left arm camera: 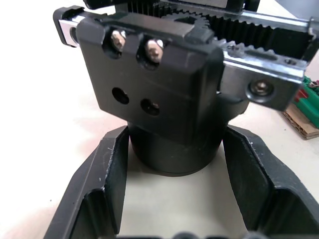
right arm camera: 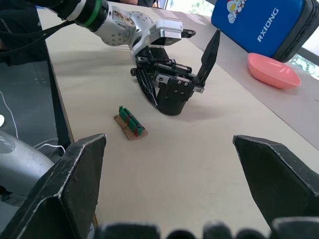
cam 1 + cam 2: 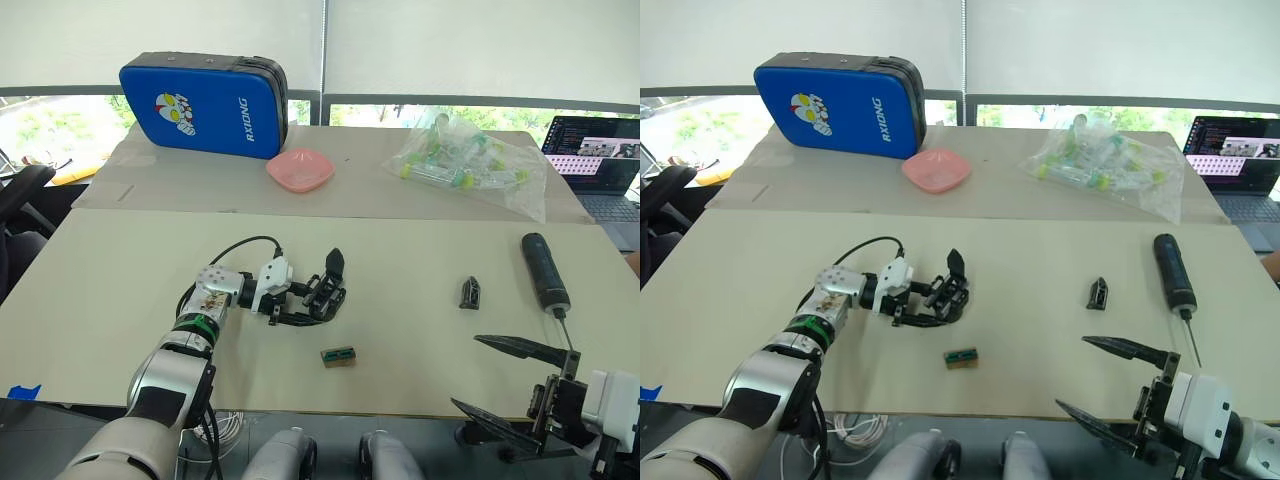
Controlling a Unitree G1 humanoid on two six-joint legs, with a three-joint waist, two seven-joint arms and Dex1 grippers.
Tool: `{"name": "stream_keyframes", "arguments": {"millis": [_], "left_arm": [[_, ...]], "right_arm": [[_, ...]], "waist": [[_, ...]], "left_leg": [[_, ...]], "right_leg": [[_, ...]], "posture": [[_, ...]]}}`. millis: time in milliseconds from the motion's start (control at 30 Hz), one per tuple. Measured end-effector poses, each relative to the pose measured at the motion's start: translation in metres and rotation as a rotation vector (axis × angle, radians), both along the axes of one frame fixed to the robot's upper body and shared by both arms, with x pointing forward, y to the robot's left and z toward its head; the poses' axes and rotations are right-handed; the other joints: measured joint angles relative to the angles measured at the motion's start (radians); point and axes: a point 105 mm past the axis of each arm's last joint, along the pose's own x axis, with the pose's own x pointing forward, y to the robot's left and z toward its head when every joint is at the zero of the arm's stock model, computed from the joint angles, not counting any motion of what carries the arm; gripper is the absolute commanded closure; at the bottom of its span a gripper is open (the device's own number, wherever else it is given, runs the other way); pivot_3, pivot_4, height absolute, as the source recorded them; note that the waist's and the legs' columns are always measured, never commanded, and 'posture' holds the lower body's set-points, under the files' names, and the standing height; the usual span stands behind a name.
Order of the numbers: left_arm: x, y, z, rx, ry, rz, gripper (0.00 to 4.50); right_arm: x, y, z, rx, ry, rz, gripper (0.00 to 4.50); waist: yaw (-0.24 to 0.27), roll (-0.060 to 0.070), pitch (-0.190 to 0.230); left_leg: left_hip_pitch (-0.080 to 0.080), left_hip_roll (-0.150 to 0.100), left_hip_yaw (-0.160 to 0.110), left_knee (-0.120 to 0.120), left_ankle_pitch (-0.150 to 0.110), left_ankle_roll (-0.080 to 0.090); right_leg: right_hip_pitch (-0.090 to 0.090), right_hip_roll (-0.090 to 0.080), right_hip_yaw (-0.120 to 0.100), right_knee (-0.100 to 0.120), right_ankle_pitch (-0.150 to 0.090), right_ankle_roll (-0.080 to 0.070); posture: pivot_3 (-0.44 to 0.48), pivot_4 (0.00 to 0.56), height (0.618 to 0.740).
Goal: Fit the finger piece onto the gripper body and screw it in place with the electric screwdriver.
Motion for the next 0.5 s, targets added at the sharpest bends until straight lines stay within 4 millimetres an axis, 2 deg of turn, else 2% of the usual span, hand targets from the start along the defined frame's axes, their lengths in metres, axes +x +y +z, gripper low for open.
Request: {"name": "stream_keyframes", "arguments": {"millis": [233, 500], "left_arm": [[-0.0001, 0.0002, 0.0002, -0.028, -0.001, 0.036, 2.17], [-0.0032, 0.0009, 0.0008, -0.098, 0.002, 0.250, 2.17]], "right_arm": [[-0.0015, -0.0012, -0.0025, 0.013, 0.013, -0.021, 0.00], [0.0000, 0.0042, -0.0063, 0.043, 0.016, -0.019, 0.00]], "waist": [[-0.001, 0.000, 0.000], [-0.005, 0.001, -0.001]], "left_leg": [[0.000, 0.000, 0.000, 0.000, 0.000, 0.000], [0.001, 0.000, 0.000, 0.000, 0.000, 0.000]], "right_leg": [[0.000, 0.000, 0.001, 0.000, 0.000, 0.000], [0.000, 0.000, 0.003, 0.000, 0.000, 0.000]], "posture": [[0.000, 0.150, 0.740], [0.000, 0.150, 0.740]]}}
